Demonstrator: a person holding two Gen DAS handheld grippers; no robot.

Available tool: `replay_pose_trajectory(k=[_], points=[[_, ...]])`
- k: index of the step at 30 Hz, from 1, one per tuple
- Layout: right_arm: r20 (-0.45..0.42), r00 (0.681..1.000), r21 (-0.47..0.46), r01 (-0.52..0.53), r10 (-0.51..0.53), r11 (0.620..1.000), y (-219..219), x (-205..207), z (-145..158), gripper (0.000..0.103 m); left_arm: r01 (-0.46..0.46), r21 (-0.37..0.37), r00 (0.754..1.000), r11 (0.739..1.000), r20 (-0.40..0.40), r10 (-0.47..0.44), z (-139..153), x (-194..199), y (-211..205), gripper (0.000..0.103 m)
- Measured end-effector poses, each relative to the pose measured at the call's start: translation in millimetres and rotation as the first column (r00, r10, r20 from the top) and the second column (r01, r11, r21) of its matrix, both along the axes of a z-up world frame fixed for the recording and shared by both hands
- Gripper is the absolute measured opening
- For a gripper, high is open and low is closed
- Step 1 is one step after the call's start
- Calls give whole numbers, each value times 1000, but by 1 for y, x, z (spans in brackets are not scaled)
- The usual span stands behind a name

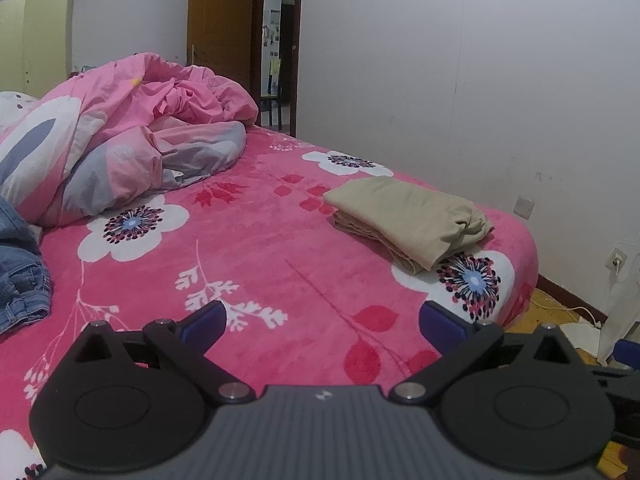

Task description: Fold clothes

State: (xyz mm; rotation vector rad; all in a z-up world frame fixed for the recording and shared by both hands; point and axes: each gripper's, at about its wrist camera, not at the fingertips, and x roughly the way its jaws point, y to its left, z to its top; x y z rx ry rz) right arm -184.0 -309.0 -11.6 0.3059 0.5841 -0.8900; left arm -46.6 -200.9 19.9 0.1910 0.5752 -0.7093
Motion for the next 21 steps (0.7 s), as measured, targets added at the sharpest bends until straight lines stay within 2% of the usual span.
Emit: replay_pose_trajectory(k=[21], points=[[-16,1000,21,-2,2,1000,-11,12,-8,102,3,23,1000,1000,-14,-3,-7,9,-9,103]])
